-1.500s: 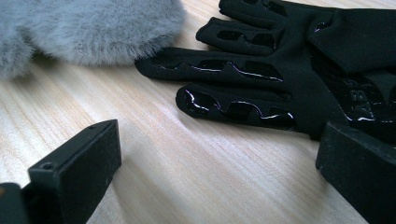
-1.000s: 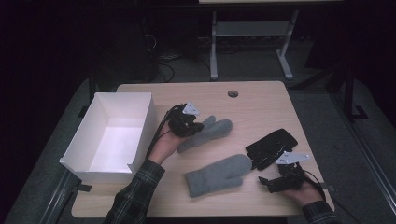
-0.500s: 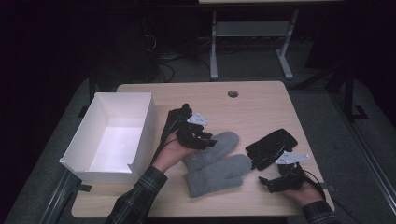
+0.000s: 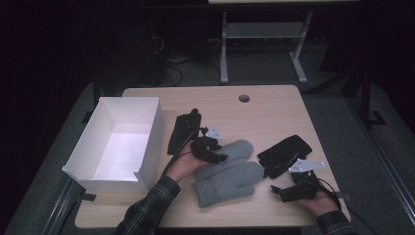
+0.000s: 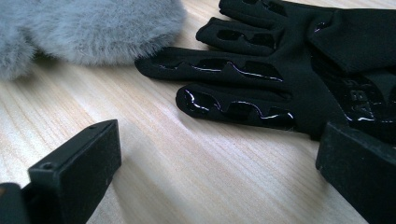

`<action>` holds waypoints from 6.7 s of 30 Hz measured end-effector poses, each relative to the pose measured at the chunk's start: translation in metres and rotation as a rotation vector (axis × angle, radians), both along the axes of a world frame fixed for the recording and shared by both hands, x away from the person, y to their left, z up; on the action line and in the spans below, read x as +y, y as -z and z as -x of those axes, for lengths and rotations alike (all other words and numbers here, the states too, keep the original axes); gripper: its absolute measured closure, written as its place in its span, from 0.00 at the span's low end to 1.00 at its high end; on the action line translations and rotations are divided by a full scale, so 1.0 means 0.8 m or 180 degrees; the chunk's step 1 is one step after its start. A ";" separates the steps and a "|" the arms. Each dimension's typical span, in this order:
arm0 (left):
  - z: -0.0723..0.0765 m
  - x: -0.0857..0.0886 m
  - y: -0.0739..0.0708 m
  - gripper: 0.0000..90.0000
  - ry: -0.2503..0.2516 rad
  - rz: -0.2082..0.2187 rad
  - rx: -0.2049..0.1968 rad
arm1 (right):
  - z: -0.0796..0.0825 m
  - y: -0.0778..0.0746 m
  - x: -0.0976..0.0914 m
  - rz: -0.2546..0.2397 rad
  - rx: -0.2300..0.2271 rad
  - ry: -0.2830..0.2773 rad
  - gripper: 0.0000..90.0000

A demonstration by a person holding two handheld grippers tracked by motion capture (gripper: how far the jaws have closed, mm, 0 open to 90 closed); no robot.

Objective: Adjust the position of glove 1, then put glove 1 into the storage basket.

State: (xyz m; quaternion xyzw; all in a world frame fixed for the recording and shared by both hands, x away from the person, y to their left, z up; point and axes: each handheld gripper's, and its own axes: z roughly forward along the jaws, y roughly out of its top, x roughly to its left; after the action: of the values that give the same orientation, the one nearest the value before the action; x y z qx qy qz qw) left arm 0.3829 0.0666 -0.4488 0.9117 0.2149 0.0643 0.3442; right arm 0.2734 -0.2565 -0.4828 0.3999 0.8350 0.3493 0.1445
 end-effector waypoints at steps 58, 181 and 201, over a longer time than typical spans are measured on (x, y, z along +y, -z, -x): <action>0.082 -0.017 -0.056 0.93 0.0437 0.0083 0.0378 | 0.000 0.000 0.000 0.0000 -0.0008 -0.0008 0.00; 0.098 0.090 -0.058 0.39 -0.0354 0.0507 0.0128 | 0.010 -0.055 0.130 -0.0303 0.0137 -0.1161 0.42; 0.056 0.025 -0.041 0.20 -0.0155 0.0331 0.0190 | 0.000 -0.013 0.070 -0.0040 0.0166 -0.0820 0.20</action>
State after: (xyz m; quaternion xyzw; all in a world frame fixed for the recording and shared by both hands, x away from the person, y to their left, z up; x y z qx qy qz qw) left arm 0.3380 0.0865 -0.4158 0.8886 0.2502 0.0342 0.3828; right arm 0.2731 -0.2004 -0.4728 0.2991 0.8807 0.3598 0.0742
